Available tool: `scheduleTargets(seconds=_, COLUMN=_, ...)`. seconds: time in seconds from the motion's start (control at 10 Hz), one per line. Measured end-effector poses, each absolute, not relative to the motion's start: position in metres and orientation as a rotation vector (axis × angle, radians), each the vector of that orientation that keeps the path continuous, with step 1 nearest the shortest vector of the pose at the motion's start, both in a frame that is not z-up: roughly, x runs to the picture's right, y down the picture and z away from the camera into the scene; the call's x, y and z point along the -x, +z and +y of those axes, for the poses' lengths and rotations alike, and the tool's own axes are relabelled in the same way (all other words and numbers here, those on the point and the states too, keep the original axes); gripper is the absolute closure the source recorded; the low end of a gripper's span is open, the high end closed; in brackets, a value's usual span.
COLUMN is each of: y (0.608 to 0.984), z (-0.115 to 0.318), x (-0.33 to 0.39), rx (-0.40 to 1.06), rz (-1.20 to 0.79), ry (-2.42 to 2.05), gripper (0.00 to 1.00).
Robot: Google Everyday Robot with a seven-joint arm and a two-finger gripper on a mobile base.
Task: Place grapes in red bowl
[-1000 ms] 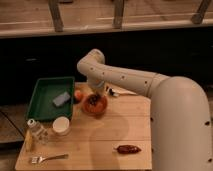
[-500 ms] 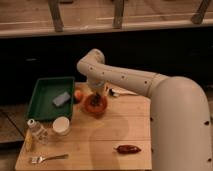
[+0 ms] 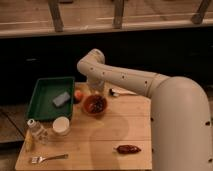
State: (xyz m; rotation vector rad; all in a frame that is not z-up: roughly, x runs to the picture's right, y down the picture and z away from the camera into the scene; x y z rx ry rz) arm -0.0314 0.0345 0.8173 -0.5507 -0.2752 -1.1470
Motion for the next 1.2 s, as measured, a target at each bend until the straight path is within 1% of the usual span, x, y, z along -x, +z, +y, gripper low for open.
scheduleTargets(seconds=1.2, y=0.8175, z=0.0349, x=0.0338, rx=0.542, rz=-0.279, ry=-1.151, gripper=0.63)
